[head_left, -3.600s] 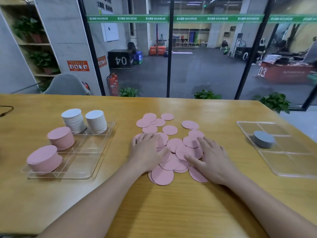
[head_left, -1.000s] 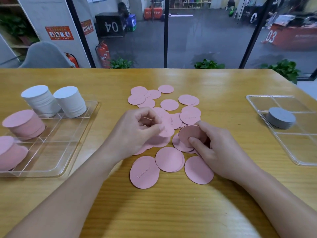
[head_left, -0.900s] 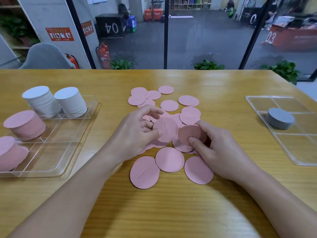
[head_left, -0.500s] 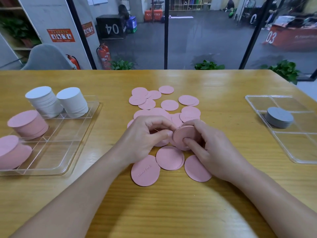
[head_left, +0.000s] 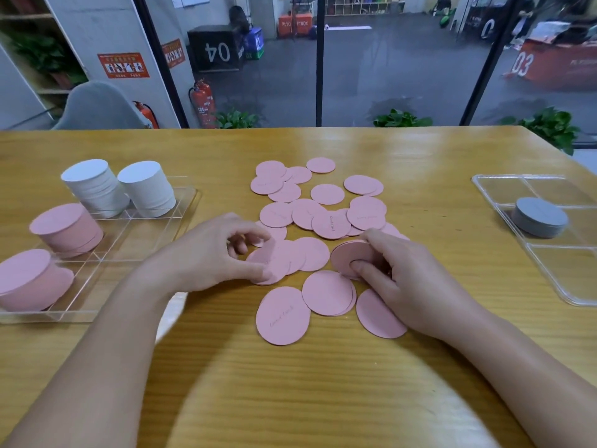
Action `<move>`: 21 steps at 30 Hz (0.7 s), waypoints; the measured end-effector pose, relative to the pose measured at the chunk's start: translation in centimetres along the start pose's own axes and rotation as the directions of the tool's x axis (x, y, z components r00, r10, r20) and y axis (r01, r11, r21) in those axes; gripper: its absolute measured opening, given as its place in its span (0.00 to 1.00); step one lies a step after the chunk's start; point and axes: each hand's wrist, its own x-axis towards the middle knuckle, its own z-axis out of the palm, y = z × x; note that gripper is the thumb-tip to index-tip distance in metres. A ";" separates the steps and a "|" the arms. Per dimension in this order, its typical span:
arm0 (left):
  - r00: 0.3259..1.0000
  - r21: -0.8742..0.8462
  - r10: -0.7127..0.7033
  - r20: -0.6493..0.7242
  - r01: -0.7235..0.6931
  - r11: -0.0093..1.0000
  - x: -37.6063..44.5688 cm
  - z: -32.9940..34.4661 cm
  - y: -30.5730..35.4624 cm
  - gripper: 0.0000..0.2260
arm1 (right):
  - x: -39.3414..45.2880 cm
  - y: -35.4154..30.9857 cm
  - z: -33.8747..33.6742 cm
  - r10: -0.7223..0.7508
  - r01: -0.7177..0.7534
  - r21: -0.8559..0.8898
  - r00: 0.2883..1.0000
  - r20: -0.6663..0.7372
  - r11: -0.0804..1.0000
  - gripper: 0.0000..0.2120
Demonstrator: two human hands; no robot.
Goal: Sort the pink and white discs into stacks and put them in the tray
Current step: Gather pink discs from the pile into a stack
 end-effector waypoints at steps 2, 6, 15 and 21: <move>1.000 -0.036 0.005 0.026 -0.004 0.999 -0.1 0.1 0.1 0.21 | 0.0 0.0 -0.1 0.005 -0.005 0.006 1.000 -0.003 1.000 0.07; 1.000 -0.071 0.008 0.025 -0.006 0.997 0.2 1.1 0.6 0.19 | 0.0 0.1 0.0 0.013 -0.013 0.015 1.000 -0.008 1.000 0.09; 0.951 -0.122 0.035 -0.309 -0.076 0.990 1.1 4.4 2.5 0.13 | -0.2 -0.3 -0.2 0.044 -0.043 0.024 0.999 -0.011 0.999 0.09; 0.927 -0.268 0.064 -0.370 -0.173 0.948 1.4 4.6 2.4 0.05 | -0.2 -0.2 -0.1 0.044 -0.043 0.030 0.999 -0.014 0.999 0.12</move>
